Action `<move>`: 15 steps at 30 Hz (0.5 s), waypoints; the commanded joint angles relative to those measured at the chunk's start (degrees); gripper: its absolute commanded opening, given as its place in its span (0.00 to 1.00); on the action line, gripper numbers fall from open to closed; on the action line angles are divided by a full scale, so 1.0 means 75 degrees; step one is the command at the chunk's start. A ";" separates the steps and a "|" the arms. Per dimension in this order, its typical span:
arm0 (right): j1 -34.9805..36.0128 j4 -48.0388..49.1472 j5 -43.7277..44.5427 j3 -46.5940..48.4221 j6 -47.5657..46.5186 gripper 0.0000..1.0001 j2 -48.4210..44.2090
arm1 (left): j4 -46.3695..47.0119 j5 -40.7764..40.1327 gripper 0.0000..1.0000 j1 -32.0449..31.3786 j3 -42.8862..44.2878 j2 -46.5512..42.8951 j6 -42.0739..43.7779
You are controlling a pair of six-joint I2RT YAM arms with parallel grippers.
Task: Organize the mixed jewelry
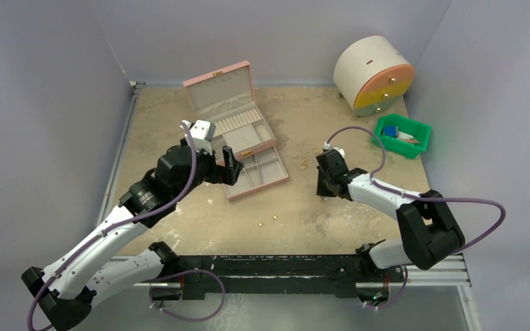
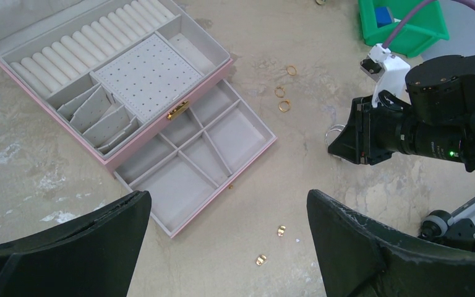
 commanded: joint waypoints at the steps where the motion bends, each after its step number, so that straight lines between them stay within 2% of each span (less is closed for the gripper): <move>1: -0.0046 -0.0056 -0.0044 0.0095 0.0104 0.18 -0.0249 | 0.0142 -0.0072 0.97 -0.0003 0.0009 -0.0156 -0.0004; 5: -0.0046 -0.0080 -0.0037 0.0151 0.0128 0.10 -0.0321 | 0.0130 -0.0098 0.97 0.0001 0.0012 -0.0166 0.0007; 15: -0.0041 -0.0183 -0.0085 0.0390 0.0097 0.05 -0.0724 | 0.0107 -0.0118 0.97 0.0001 0.0026 -0.0189 0.0042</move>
